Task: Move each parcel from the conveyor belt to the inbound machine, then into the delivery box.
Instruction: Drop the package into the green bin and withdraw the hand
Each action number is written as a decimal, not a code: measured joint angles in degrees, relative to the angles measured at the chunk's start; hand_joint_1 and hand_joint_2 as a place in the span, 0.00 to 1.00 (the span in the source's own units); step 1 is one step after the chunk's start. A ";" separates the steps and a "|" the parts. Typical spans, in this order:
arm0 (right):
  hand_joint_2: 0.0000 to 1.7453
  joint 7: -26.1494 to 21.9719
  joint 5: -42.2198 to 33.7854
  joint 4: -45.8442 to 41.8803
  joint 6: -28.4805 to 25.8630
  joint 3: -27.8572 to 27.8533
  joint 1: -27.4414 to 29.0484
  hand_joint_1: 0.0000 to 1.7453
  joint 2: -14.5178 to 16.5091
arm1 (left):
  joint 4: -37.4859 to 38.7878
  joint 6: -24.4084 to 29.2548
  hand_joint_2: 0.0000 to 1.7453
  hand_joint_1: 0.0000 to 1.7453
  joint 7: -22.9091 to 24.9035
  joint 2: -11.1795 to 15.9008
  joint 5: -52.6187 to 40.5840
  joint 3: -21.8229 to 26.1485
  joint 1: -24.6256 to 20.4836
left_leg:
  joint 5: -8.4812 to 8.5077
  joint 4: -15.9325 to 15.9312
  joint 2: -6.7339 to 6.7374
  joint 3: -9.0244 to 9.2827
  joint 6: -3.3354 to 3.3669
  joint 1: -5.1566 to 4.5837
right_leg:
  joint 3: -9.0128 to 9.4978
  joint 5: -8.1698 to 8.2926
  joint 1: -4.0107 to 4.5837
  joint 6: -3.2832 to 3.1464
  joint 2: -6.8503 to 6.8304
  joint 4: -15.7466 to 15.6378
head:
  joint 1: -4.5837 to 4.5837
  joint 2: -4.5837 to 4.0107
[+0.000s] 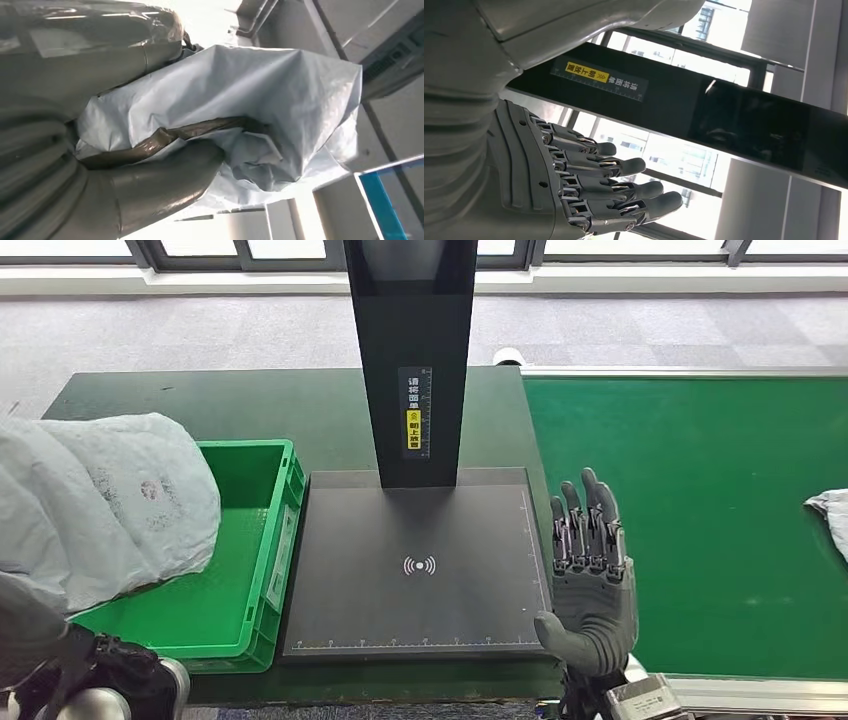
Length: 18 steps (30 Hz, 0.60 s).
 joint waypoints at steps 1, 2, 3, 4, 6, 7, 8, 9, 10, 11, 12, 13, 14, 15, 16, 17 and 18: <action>1.00 0.00 0.02 -0.01 0.00 -0.01 0.04 0.00 0.01 | -0.08 -0.01 1.00 1.00 -0.01 0.14 0.34 0.37 0.18 | 0.00 0.00 0.00 0.00 0.00 0.01 | 0.00 0.00 0.01 0.00 0.00 0.00 | 0.00 0.00; 1.00 0.00 0.03 -0.02 0.00 -0.01 0.05 0.00 0.01 | -0.18 -0.02 1.00 1.00 -0.06 0.27 0.46 0.62 0.30 | 0.00 0.00 -0.01 0.00 0.00 0.01 | 0.01 0.00 0.01 0.00 0.00 0.00 | 0.00 0.00; 1.00 0.00 0.04 -0.03 0.00 -0.02 0.07 0.00 0.02 | -0.25 -0.02 1.00 1.00 -0.08 0.38 0.56 0.83 0.38 | 0.00 0.00 0.00 0.00 0.00 0.01 | 0.01 0.00 0.00 0.00 0.00 0.00 | 0.00 0.00; 1.00 0.00 0.05 -0.04 -0.01 -0.02 0.09 0.00 0.02 | -0.31 -0.02 1.00 1.00 -0.09 0.48 0.61 1.00 0.47 | 0.00 0.00 0.00 0.00 0.00 0.01 | 0.01 0.00 0.00 0.00 0.00 0.00 | 0.00 0.00; 1.00 0.00 0.07 -0.06 -0.02 -0.02 0.14 0.00 0.02 | -0.36 -0.03 1.00 1.00 -0.09 0.62 0.67 1.25 0.58 | 0.00 0.00 0.00 -0.01 0.00 0.00 | 0.01 0.00 0.00 0.00 0.00 0.00 | 0.00 0.00; 1.00 0.00 0.08 -0.07 -0.02 -0.02 0.17 0.00 0.02 | -0.39 -0.03 1.00 1.00 -0.09 0.68 0.67 1.37 0.61 | 0.00 0.00 -0.01 -0.01 0.00 0.00 | 0.01 0.00 0.00 0.00 0.00 0.00 | 0.00 0.00; 1.00 0.00 0.08 -0.07 -0.02 -0.02 0.19 0.00 0.02 | -0.42 -0.04 1.00 1.00 -0.09 0.73 0.67 1.45 0.64 | 0.00 0.00 -0.01 -0.01 0.00 0.00 | 0.01 0.00 0.00 0.00 0.00 0.00 | 0.00 0.00; 1.00 0.00 0.09 -0.07 -0.02 -0.02 0.22 0.00 0.02 | -0.41 -0.04 1.00 1.00 -0.09 0.80 0.87 1.55 0.65 | 0.00 0.00 -0.01 -0.01 0.00 0.00 | 0.00 0.00 0.00 0.00 0.00 0.00 | 0.00 0.00; 1.00 0.00 0.09 -0.09 -0.08 -0.02 0.27 0.00 0.02 | -0.30 -0.04 1.00 1.00 -0.09 0.88 1.38 1.64 0.65 | 0.00 0.00 -0.01 0.00 0.00 0.00 | 0.00 0.00 0.00 0.00 0.00 -0.01 | 0.00 0.00; 1.00 0.00 0.08 -0.11 -0.22 -0.02 0.34 0.00 0.02 | 0.01 -0.04 1.00 1.00 -0.09 1.01 2.18 1.81 0.63 | -0.01 0.00 0.00 0.00 0.00 0.00 | -0.01 0.00 0.00 0.00 0.00 -0.01 | 0.00 0.01; 1.00 0.00 0.08 -0.17 -0.42 -0.02 0.46 0.00 0.02 | 0.59 -0.10 1.00 1.00 -0.09 1.20 3.40 2.05 0.59 | -0.01 0.00 0.00 0.00 0.00 0.00 | -0.02 -0.01 0.00 0.00 0.00 -0.01 | 0.00 0.01; 1.00 0.00 0.11 -0.28 -0.60 -0.02 0.64 0.00 0.02 | 1.59 -0.38 1.00 1.00 -0.09 1.51 4.99 2.29 0.50 | -0.01 0.00 -0.01 0.01 0.00 0.00 | -0.03 -0.01 0.00 0.00 0.00 -0.01 | 0.00 0.01; 1.00 0.00 0.22 -0.45 -0.69 -0.03 0.84 0.00 0.03 | 3.04 -1.05 1.00 1.00 -0.09 1.89 6.77 2.56 0.27 | -0.01 0.00 -0.01 0.01 0.00 0.00 | -0.04 -0.01 0.00 0.00 0.00 -0.01 | 0.00 0.01; 1.00 0.00 0.41 -0.66 -0.65 -0.04 1.05 0.00 0.04 | 5.16 -2.32 1.00 1.00 -0.08 2.31 8.68 2.93 -0.19 | 0.00 0.00 -0.02 0.01 0.00 0.00 | -0.04 -0.01 0.00 0.00 -0.01 -0.01 | 0.00 0.01; 1.00 0.00 0.66 -0.89 -0.44 -0.08 1.24 0.00 0.09 | 7.92 -4.08 1.00 1.00 0.02 2.70 10.47 3.53 -0.94 | 0.00 0.00 -0.03 0.01 -0.01 0.01 | -0.03 -0.01 0.01 0.00 -0.02 -0.01 | 0.00 0.01; 1.00 -0.01 0.96 -1.09 -0.13 -0.13 1.41 0.00 0.20 | 11.26 -6.06 1.00 1.00 0.28 3.02 11.93 4.44 -1.96 | 0.02 0.00 -0.03 0.02 -0.02 0.01 | -0.02 0.00 0.01 -0.02 -0.02 -0.01 | 0.00 0.01; 1.00 -0.01 1.27 -1.27 0.26 -0.21 1.59 0.00 0.36 | 15.11 -7.92 1.00 1.00 0.64 3.33 12.98 5.63 -3.17 | 0.03 0.00 -0.02 0.02 -0.03 0.01 | -0.01 0.03 0.01 -0.04 -0.02 0.00 | 0.00 0.01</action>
